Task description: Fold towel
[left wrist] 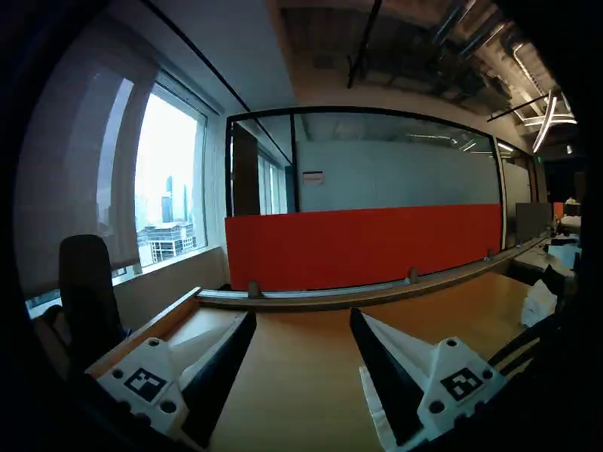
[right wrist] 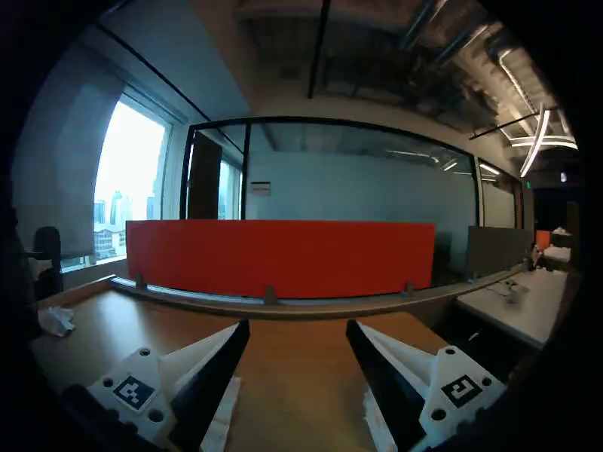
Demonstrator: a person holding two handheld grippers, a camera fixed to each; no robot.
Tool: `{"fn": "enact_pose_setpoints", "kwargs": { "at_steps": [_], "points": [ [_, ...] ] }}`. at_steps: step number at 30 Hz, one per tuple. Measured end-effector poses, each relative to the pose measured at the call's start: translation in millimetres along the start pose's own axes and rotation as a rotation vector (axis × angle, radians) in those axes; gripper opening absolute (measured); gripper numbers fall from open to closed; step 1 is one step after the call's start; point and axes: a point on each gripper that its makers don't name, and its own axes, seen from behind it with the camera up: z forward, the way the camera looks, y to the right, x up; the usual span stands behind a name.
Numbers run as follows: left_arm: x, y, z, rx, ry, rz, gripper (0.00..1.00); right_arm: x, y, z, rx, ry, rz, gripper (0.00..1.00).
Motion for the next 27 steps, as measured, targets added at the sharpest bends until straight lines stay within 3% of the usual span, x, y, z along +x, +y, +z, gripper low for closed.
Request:
{"fn": "enact_pose_setpoints", "kwargs": {
  "at_steps": [6, 14, 27],
  "points": [
    [28.1, -2.0, -0.5, -0.009, -0.001, 0.011, 0.92, 27.2, -9.6, -0.8, 0.010, -0.001, -0.004, 1.00],
    [42.2, -0.9, 0.3, -0.041, -0.021, 0.013, 0.92, 44.2, -16.1, -0.6, 0.031, -0.014, -0.030, 1.00],
    [25.3, 18.6, -1.4, -0.164, -0.106, 0.067, 0.92, 28.9, -36.6, -1.2, 0.157, -0.108, -0.118, 1.00]
  ]
}}
